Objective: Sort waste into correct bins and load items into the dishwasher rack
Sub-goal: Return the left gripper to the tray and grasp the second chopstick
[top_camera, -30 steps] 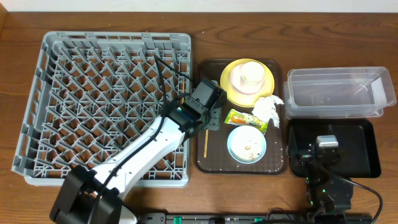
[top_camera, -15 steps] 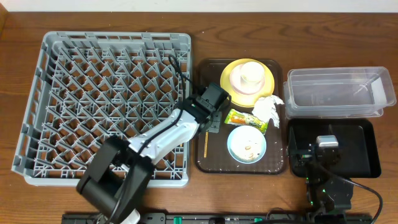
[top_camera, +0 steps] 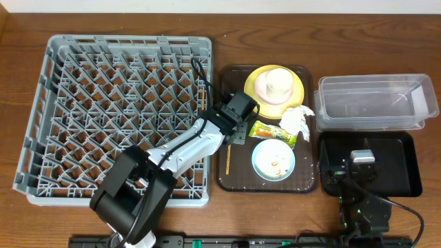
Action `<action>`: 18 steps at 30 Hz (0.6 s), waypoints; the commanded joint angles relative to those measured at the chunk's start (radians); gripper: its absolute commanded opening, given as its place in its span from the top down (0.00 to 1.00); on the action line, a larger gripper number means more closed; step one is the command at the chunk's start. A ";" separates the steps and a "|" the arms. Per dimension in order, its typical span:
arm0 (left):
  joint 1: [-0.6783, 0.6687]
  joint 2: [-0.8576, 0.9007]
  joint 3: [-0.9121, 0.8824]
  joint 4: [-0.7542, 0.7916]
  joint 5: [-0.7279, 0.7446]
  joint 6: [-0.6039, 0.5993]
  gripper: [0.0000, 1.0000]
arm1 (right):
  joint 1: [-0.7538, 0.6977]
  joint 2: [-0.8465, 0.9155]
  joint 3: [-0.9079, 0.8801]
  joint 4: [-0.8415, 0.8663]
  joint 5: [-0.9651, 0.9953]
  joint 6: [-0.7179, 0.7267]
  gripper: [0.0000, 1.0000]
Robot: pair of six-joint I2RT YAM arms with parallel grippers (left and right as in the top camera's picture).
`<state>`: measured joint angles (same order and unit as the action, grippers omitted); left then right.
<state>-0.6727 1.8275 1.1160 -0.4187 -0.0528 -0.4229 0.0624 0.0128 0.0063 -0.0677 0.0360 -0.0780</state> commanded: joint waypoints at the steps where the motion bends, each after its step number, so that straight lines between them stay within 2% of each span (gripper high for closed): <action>1: 0.005 0.082 -0.027 0.009 0.045 -0.024 0.83 | -0.009 -0.001 -0.001 -0.004 0.000 -0.005 0.01; 15: -0.013 -0.177 -0.021 0.002 0.044 -0.024 0.83 | -0.009 -0.001 -0.001 -0.003 0.000 -0.005 0.01; 16: -0.017 -0.180 -0.021 0.002 0.044 -0.024 0.79 | -0.009 -0.001 -0.001 -0.003 0.000 -0.005 0.01; 18: -0.027 -0.177 -0.022 0.002 0.044 -0.024 0.79 | -0.009 -0.001 -0.001 -0.003 0.000 -0.005 0.01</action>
<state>-0.6846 1.6516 1.0981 -0.4137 -0.0170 -0.4446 0.0620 0.0128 0.0063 -0.0677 0.0360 -0.0780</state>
